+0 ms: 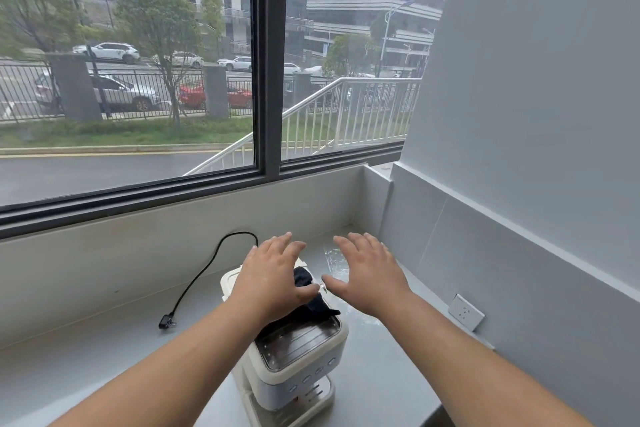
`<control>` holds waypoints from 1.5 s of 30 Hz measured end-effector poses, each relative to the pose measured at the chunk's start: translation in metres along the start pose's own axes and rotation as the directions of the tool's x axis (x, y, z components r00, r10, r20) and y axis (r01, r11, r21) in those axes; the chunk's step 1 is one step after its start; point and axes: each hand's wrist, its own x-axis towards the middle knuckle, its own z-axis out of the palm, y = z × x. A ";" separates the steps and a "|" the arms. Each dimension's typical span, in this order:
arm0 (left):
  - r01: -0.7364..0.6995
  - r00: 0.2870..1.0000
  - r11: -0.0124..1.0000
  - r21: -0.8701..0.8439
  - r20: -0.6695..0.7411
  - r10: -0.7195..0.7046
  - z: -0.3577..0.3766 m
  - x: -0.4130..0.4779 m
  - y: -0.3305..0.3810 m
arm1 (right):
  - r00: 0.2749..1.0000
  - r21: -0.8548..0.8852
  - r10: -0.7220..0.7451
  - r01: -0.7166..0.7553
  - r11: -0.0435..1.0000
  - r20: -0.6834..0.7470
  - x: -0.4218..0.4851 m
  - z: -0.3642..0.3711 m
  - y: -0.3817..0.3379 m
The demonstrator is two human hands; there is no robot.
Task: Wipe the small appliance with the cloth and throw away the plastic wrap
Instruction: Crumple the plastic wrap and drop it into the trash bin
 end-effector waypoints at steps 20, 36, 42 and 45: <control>0.056 0.990 0.994 0.094 0.122 -0.067 0.075 0.096 0.062 | 0.994 0.028 0.028 -0.031 0.999 0.103 0.058 0.045 0.133; 0.049 0.966 0.989 0.137 0.247 -0.082 0.146 0.161 0.110 | 0.984 0.073 0.025 -0.038 0.997 0.174 0.081 0.096 0.221; 0.076 0.947 0.988 0.132 0.300 -0.113 0.169 0.178 0.118 | 0.979 0.099 0.020 -0.041 0.994 0.205 0.092 0.116 0.241; 0.091 0.936 0.985 0.144 0.325 -0.134 0.180 0.187 0.118 | 0.973 0.122 0.009 -0.038 0.992 0.233 0.100 0.129 0.246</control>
